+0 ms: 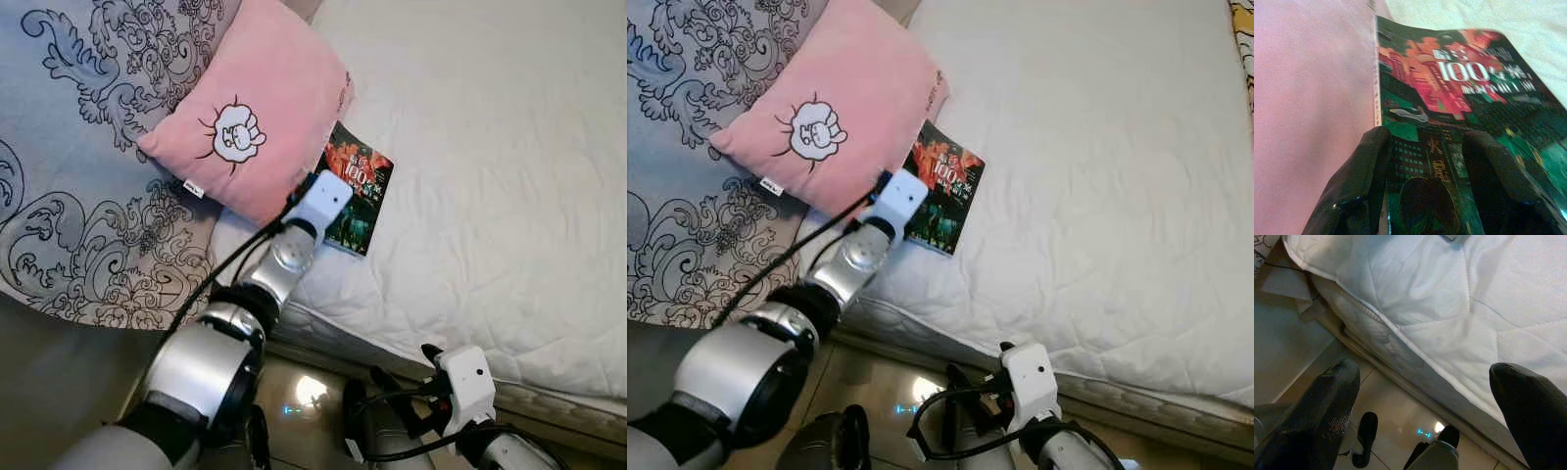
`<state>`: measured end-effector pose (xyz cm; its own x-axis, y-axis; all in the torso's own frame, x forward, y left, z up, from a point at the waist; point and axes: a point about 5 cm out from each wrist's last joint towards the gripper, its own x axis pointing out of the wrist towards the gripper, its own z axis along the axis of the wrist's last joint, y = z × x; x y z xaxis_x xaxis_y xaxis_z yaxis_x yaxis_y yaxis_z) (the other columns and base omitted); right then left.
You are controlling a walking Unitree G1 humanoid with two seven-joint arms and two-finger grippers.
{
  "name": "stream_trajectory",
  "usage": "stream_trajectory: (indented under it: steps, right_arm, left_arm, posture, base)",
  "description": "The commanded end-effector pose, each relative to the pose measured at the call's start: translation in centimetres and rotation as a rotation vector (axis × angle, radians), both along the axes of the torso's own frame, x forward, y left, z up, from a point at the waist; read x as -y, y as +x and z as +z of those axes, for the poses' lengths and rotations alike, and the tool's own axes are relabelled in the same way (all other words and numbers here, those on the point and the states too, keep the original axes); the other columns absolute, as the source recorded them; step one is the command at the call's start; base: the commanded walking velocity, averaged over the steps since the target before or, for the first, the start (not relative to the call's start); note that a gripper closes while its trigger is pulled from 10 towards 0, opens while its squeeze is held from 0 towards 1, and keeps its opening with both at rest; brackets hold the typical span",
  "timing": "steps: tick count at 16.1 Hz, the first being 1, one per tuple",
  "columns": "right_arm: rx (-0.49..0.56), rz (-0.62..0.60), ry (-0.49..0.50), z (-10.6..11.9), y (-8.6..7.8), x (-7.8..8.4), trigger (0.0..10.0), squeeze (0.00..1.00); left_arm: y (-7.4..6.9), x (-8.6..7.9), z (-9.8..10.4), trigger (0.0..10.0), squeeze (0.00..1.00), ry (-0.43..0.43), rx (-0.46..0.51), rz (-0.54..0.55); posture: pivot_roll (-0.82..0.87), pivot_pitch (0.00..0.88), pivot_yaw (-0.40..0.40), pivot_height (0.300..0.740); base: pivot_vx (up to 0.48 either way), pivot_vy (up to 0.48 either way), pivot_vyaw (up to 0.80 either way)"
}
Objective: Clean up the room
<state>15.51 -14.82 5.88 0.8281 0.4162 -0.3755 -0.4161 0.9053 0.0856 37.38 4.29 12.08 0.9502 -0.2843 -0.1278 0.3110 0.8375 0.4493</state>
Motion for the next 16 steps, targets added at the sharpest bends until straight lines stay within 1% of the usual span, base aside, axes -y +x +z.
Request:
stream_trajectory:
  steps: [1, 3, 4, 7, 8, 9, 10, 12, 13, 16]
  right_arm:
    - [-0.019, 0.001, -0.002, -0.2, -0.6, 0.2, 10.0, 0.0]
    - [-0.023, 0.002, -0.001, -0.2, -0.7, 0.1, 10.0, 0.0]
    - [-0.025, 0.002, -0.001, -0.3, -0.7, 0.1, 10.0, 0.0]
    - [-0.026, -0.001, -0.001, -0.3, -0.6, 0.1, 10.0, 0.0]
    - [-0.028, 0.0, -0.001, -0.3, -0.8, 0.0, 10.0, 0.0]
    - [-0.028, 0.0, -0.002, -0.3, -0.8, -0.1, 10.0, 0.0]
    - [-0.027, -0.002, -0.002, -0.2, -0.8, -0.1, 10.0, 0.0]
    - [-0.027, -0.006, -0.001, -0.1, -1.0, 0.0, 10.0, 0.0]
    - [-0.027, -0.005, 0.0, -0.1, -1.1, 0.0, 10.0, 0.0]
    - [-0.035, 0.015, 0.002, 0.1, -1.7, -0.1, 10.0, 0.0]
  left_arm:
    - [-0.8, 1.4, -1.0, 10.0, 0.0, -0.021, -0.066, -0.057]
    - [-1.1, 2.6, -0.8, 10.0, 0.0, -0.025, -0.072, -0.113]
    - [-1.4, 3.4, -0.8, 10.0, 0.0, -0.009, -0.068, -0.145]
    - [-1.7, 4.3, -0.6, 10.0, 0.0, -0.02, -0.077, -0.186]
    - [-1.7, 4.7, -0.4, 10.0, 0.0, -0.008, -0.065, -0.194]
    - [-1.4, 4.4, -0.1, 10.0, 0.0, 0.02, -0.032, -0.164]
    - [-0.8, 3.4, 0.4, 10.0, 0.0, 0.041, 0.007, -0.093]
    - [0.0, 1.5, 0.8, 10.0, 0.0, 0.045, 0.031, 0.003]
    - [0.1, 1.2, 0.7, 10.0, 0.0, 0.048, 0.031, 0.014]
    - [0.0, -0.5, -0.6, 10.0, 0.0, 0.062, -0.041, 0.096]
  posture:
    - [-0.26, 0.268, -0.018, 0.74]
    - [-0.26, 0.267, -0.018, 0.74]
    - [-0.26, 0.267, -0.018, 0.74]
    - [-0.26, 0.265, -0.015, 0.74]
    - [-0.27, 0.269, -0.012, 0.74]
    - [-0.27, 0.271, -0.013, 0.74]
    - [-0.27, 0.271, -0.013, 0.74]
    - [-0.27, 0.28, -0.012, 0.74]
    - [-0.27, 0.28, -0.012, 0.74]
    - [-0.29, 0.294, -0.022, 0.74]
  base:
    - [0.0, 0.0, 0.0]
    - [0.0, 0.0, 0.0]
    - [0.0, 0.0, 0.0]
    - [0.0, 0.0, 0.0]
    - [0.0, 0.0, 0.0]
    - [0.0, 0.0, 0.0]
    - [0.0, 0.0, 0.0]
    - [0.0, 0.0, 0.0]
    - [0.0, 0.0, 0.0]
    - [0.0, 0.0, 0.0]
